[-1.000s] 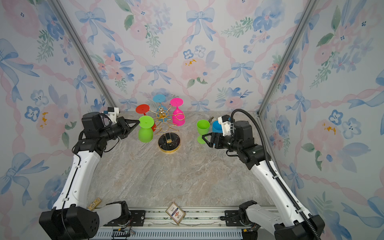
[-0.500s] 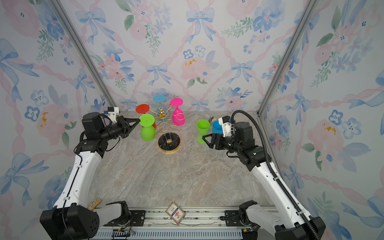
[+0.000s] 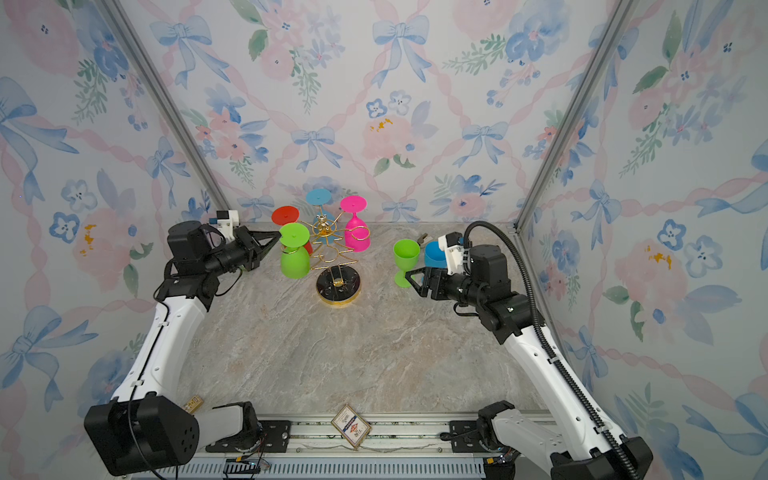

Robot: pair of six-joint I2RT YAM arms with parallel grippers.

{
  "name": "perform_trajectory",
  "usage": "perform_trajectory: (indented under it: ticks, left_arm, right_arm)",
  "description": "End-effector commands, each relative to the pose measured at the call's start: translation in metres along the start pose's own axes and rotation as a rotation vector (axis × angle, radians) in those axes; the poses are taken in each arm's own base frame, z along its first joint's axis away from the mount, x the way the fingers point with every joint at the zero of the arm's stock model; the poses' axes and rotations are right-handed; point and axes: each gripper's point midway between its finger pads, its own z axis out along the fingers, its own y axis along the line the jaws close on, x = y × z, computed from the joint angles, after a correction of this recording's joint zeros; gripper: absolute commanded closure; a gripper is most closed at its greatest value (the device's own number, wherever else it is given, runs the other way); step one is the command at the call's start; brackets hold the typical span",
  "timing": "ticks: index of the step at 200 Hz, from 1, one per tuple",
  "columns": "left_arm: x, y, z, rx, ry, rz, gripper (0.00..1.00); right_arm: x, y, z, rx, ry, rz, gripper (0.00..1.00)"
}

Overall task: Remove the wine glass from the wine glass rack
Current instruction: 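Close the left gripper on the lime green glass's foot on the rack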

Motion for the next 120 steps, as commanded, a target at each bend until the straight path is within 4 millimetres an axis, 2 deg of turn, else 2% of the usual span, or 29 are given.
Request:
perform_trajectory:
  ticks: [1,59,120]
  left_arm:
    - [0.002,-0.007,0.004,0.04,0.018,0.017,1.0]
    - [0.0,-0.009,0.013,0.059,0.018,0.009,1.0]
    - [-0.006,0.0,0.018,0.07,-0.006,-0.013,1.0]
  right_arm:
    - [-0.003,-0.001,-0.003,0.001,-0.022,0.009,0.21]
    - [-0.003,-0.001,-0.002,-0.002,-0.026,0.02,0.22]
    - [-0.002,-0.002,0.0,-0.004,-0.024,0.029,0.21]
